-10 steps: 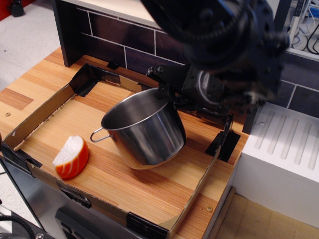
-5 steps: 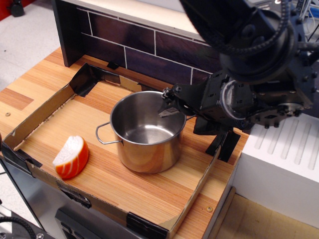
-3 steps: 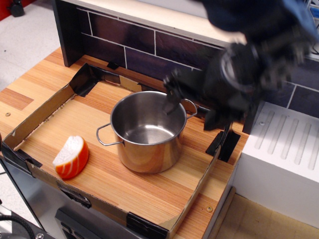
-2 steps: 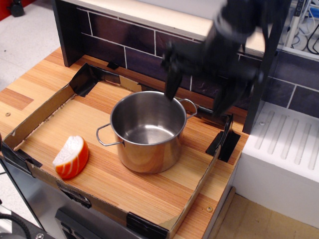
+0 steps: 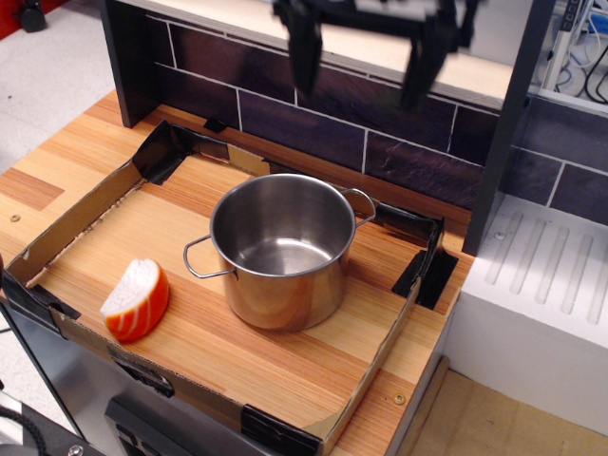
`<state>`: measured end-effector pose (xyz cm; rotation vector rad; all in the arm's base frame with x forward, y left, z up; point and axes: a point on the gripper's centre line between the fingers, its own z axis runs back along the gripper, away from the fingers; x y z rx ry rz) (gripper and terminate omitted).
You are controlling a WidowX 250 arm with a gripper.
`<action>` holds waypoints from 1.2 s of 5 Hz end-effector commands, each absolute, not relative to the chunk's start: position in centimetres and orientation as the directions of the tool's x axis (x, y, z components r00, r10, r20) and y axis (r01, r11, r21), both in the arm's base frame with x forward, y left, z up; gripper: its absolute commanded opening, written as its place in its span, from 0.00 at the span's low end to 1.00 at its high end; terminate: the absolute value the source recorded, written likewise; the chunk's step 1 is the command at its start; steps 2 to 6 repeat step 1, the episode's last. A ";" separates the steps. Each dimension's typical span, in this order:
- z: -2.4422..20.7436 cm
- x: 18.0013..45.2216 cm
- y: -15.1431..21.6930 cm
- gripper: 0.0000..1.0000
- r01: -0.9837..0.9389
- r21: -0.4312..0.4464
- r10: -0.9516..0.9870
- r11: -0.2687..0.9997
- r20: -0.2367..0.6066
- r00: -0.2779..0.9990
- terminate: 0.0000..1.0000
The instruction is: Upright metal pot
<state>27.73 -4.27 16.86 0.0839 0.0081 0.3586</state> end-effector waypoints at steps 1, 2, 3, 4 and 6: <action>19.2 27.7 -3.8 1.00 -0.356 0.050 0.353 0.933 0.061 0.934 1.00; 19.2 27.7 -3.8 1.00 -0.356 0.050 0.353 0.933 0.061 0.934 1.00; 19.2 27.7 -3.8 1.00 -0.356 0.050 0.353 0.933 0.061 0.934 1.00; 19.2 27.7 -3.8 1.00 -0.356 0.050 0.353 0.933 0.061 0.934 1.00; 19.2 27.7 -3.8 1.00 -0.356 0.050 0.353 0.933 0.061 0.934 1.00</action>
